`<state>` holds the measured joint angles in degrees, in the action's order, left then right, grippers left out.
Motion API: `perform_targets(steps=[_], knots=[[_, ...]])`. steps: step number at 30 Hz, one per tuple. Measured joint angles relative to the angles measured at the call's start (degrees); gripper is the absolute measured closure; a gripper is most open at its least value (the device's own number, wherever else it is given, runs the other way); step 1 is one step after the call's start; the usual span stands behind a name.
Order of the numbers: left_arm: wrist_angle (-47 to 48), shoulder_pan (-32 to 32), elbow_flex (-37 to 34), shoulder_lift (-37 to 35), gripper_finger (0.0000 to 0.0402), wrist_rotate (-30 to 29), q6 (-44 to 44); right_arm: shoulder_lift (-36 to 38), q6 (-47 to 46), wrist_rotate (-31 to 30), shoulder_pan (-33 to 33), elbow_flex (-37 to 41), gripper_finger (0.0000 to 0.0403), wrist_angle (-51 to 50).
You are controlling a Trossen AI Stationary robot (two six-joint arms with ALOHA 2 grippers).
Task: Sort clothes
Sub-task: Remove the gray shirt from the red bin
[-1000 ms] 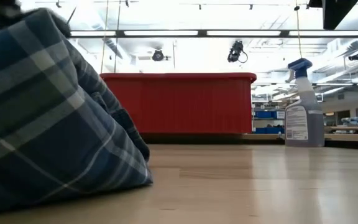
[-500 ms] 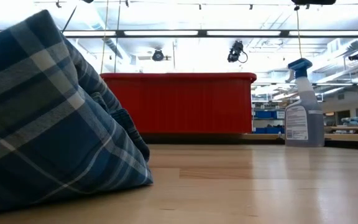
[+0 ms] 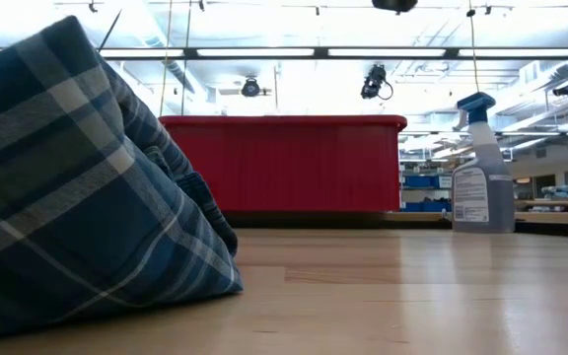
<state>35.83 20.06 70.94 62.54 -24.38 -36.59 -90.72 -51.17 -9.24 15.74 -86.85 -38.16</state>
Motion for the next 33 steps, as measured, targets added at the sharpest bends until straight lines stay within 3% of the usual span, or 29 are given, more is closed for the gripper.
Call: perform_targets(steps=[4, 11, 19, 25, 33], knots=[[-1.6, -6.9, 0.0, -1.7, 0.0130, 1.5, 3.4, 0.0, 2.5, -3.9, -3.2, -5.3, 0.0190, -5.2], [-5.0, -25.4, 0.0, -0.1, 0.0130, 22.1, 6.7, 0.0, 12.9, -2.9, -13.1, -11.3, 0.0190, -5.2], [-15.5, -50.5, 1.1, 5.4, 0.0130, 37.0, 11.9, -0.2, 33.3, 6.2, -34.6, -15.3, 0.0190, -1.9], [-15.4, -62.6, 9.5, 14.9, 0.0151, 42.1, 15.2, -0.1, 43.4, 16.8, -50.5, -16.1, 0.0190, 6.5], [-15.0, -66.9, 29.3, 31.2, 0.0179, 42.2, 21.5, -0.1, 48.1, 21.6, -62.7, -16.2, 0.0190, 14.3]])
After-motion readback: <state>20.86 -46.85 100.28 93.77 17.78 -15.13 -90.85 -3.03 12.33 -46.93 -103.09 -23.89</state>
